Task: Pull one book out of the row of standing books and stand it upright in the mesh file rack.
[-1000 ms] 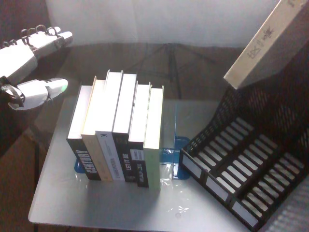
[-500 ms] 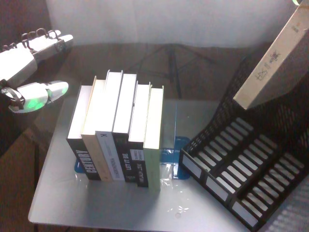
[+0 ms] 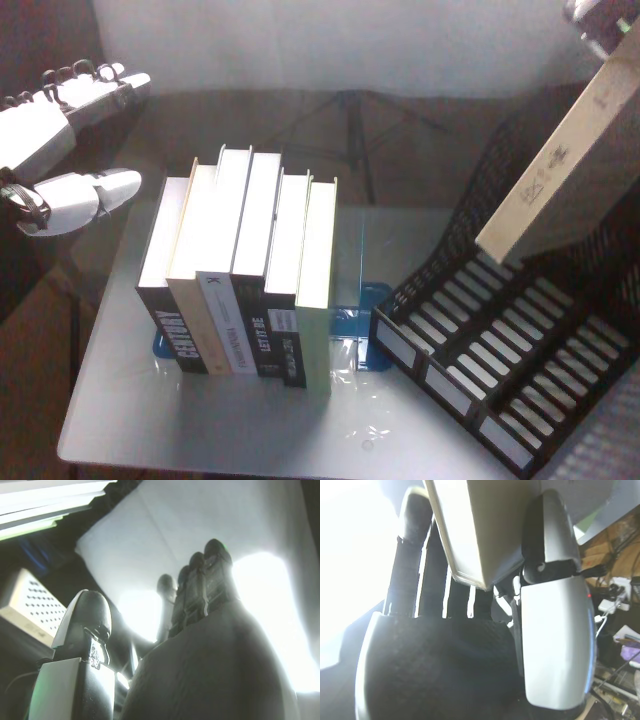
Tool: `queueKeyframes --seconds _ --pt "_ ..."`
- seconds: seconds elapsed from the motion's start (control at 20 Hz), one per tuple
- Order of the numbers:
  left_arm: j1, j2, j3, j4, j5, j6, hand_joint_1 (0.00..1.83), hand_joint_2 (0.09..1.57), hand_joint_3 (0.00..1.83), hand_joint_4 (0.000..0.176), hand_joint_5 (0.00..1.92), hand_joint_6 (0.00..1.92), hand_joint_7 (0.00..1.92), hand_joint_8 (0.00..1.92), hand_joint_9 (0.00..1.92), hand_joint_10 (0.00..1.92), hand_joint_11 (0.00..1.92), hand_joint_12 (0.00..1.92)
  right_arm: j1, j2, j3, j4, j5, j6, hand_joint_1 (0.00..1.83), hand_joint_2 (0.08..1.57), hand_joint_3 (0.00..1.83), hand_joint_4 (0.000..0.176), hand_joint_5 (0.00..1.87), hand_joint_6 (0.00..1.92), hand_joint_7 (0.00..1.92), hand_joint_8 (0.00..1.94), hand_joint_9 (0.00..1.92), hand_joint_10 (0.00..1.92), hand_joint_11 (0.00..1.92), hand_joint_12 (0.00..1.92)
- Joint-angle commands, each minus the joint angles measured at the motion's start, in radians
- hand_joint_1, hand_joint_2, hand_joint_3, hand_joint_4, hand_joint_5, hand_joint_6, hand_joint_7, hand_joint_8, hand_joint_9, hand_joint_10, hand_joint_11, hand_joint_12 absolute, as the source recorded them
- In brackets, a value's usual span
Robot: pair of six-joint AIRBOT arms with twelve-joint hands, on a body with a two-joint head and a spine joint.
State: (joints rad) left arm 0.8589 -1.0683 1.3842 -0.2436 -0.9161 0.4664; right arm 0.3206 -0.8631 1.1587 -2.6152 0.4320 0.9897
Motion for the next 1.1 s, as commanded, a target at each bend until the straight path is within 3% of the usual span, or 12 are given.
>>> queueKeyframes --seconds 0.0,0.05,0.1,0.15,0.25,0.35,0.45,0.6,0.7,0.9,1.05 --pt "0.001 0.011 0.000 -0.021 -0.134 -0.008 0.70 1.39 0.00 0.023 0.13 0.00 0.00 0.00 0.00 0.00 0.01 0.00 0.001 0.003 0.005 0.007 -0.111 -0.013 1.39 1.17 0.00 0.000 0.79 1.22 0.87 1.11 0.85 1.37 0.65 1.65" --pt "0.009 0.011 -0.001 -0.031 -0.146 -0.012 0.70 1.39 0.00 0.023 0.13 0.00 0.00 0.00 0.00 0.00 0.01 0.00 -0.019 -0.011 0.010 0.007 -0.121 -0.021 1.39 1.17 0.00 0.000 0.79 1.22 0.87 1.11 0.85 1.37 0.65 1.65" --pt "0.017 0.013 -0.003 -0.037 -0.155 -0.014 0.71 1.39 0.00 0.029 0.13 0.00 0.00 0.00 0.00 0.00 0.00 0.00 -0.038 -0.027 0.017 0.007 -0.125 -0.031 1.36 1.19 0.00 0.000 0.78 1.09 0.87 1.19 0.77 1.55 0.62 1.82" --pt "0.019 0.016 -0.006 -0.038 -0.158 -0.014 0.71 1.39 0.00 0.029 0.13 0.00 0.00 0.00 0.00 0.00 0.00 0.00 -0.050 -0.035 0.021 0.007 -0.125 -0.031 1.36 1.19 0.00 0.000 0.78 1.09 0.87 1.19 0.77 1.55 0.62 1.82" --pt "0.024 0.018 -0.009 -0.042 -0.171 -0.014 0.69 1.40 0.00 0.030 0.12 0.00 0.00 0.00 0.00 0.00 0.00 0.00 -0.070 -0.052 0.032 0.007 -0.125 -0.035 1.37 1.14 0.00 0.000 0.85 1.07 0.90 1.07 0.93 1.32 0.74 1.54" --pt "0.028 0.017 -0.010 -0.048 -0.183 -0.015 0.68 1.40 0.00 0.030 0.12 0.00 0.00 0.00 0.00 0.00 0.00 0.00 -0.087 -0.070 0.045 0.007 -0.125 -0.036 1.36 1.16 0.00 0.000 0.83 1.10 0.85 1.14 0.88 1.40 0.71 1.58" --pt "0.032 0.018 -0.012 -0.049 -0.193 -0.019 0.64 1.41 0.00 0.046 0.11 0.00 0.00 0.00 0.00 0.00 0.00 0.00 -0.101 -0.090 0.061 0.005 -0.125 -0.036 1.37 1.16 0.00 0.000 0.84 1.13 0.86 1.08 0.89 1.37 0.70 1.54" --pt "0.033 0.017 -0.012 -0.049 -0.201 -0.020 0.65 1.40 0.00 0.035 0.11 0.00 0.00 0.00 0.00 0.00 0.00 0.00 -0.115 -0.116 0.068 -0.043 -0.125 -0.036 1.37 1.16 0.00 0.000 0.86 1.03 0.90 1.10 0.85 1.44 0.69 1.65" --pt "0.035 0.017 -0.012 -0.051 -0.205 -0.020 0.66 1.40 0.00 0.038 0.11 0.00 0.00 0.00 0.00 0.00 0.00 0.00 -0.126 -0.131 0.069 -0.072 -0.132 -0.036 1.36 1.18 0.00 0.000 0.84 1.10 0.86 1.17 0.76 1.51 0.53 1.74" --pt "0.038 0.016 -0.011 -0.059 -0.217 -0.023 0.66 1.41 0.00 0.031 0.09 0.00 0.00 0.00 0.00 0.00 0.00 0.00 -0.146 -0.159 0.077 -0.111 -0.152 -0.038 1.36 1.18 0.00 0.000 0.82 1.15 0.88 1.15 0.75 1.51 0.53 1.82" --pt "0.041 0.015 -0.011 -0.062 -0.227 -0.027 0.64 1.41 0.00 0.030 0.08 0.00 0.00 0.00 0.00 0.00 0.00 0.00 -0.161 -0.189 0.092 -0.139 -0.166 -0.038 1.37 1.14 0.00 0.000 0.90 1.06 0.95 0.99 0.86 1.37 0.59 1.68"
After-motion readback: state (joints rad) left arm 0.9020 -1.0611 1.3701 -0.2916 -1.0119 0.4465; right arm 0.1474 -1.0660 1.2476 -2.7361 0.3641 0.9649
